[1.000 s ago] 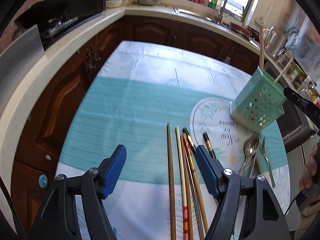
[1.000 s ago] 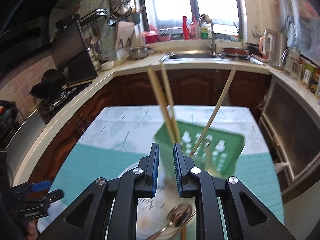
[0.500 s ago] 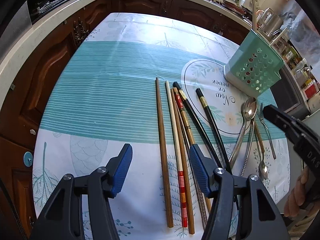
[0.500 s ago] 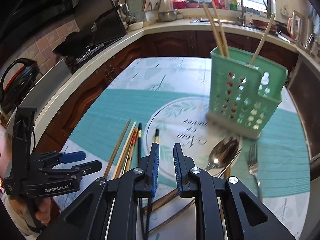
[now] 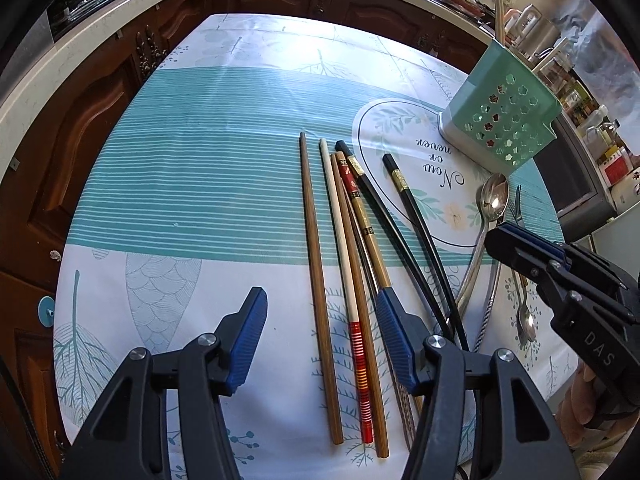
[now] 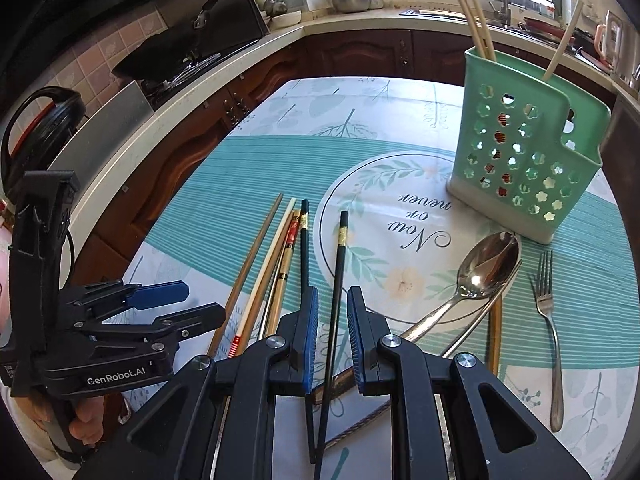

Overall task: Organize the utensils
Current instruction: 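Grasp the brown wooden chopstick in the pile with the left tool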

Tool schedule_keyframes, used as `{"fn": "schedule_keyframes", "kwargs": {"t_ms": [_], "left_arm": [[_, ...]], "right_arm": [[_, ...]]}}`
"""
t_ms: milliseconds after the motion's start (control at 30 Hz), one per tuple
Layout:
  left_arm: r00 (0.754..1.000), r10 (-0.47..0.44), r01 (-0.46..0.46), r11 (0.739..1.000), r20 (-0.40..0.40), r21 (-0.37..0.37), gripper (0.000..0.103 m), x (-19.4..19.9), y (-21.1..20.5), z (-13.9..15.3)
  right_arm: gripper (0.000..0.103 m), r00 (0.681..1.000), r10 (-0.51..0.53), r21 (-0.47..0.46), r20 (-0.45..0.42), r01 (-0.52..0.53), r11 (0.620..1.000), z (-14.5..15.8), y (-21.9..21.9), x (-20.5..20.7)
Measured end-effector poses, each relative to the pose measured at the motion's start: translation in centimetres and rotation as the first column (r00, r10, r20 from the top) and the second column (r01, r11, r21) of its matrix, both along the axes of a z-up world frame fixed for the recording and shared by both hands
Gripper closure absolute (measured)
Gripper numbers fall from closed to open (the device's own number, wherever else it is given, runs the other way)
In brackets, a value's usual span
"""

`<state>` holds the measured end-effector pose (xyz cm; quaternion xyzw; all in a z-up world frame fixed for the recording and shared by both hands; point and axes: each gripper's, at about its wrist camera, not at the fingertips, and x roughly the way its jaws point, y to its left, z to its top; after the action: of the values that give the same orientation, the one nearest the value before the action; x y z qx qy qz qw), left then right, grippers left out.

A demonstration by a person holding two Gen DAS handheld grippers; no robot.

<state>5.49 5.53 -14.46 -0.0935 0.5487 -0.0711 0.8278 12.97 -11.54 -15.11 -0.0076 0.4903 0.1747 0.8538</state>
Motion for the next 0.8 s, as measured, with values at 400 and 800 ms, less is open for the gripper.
{"fn": "schedule_keyframes", "kwargs": {"t_ms": [400, 800], "left_arm": [[0.998, -0.022, 0.019, 0.999, -0.061, -0.043, 0.059, 0.2, 0.2, -1.1], [0.991, -0.03, 0.026, 0.999, -0.13, -0.026, 0.07, 1.8, -0.6, -2.3]], "right_arm": [[0.088, 0.998, 0.051, -0.011, -0.044, -0.052, 0.999, -0.8, 1.6, -0.6], [0.088, 0.996, 0.062, 0.017, -0.059, -0.061, 0.998, -1.0, 1.5, -1.1]]}}
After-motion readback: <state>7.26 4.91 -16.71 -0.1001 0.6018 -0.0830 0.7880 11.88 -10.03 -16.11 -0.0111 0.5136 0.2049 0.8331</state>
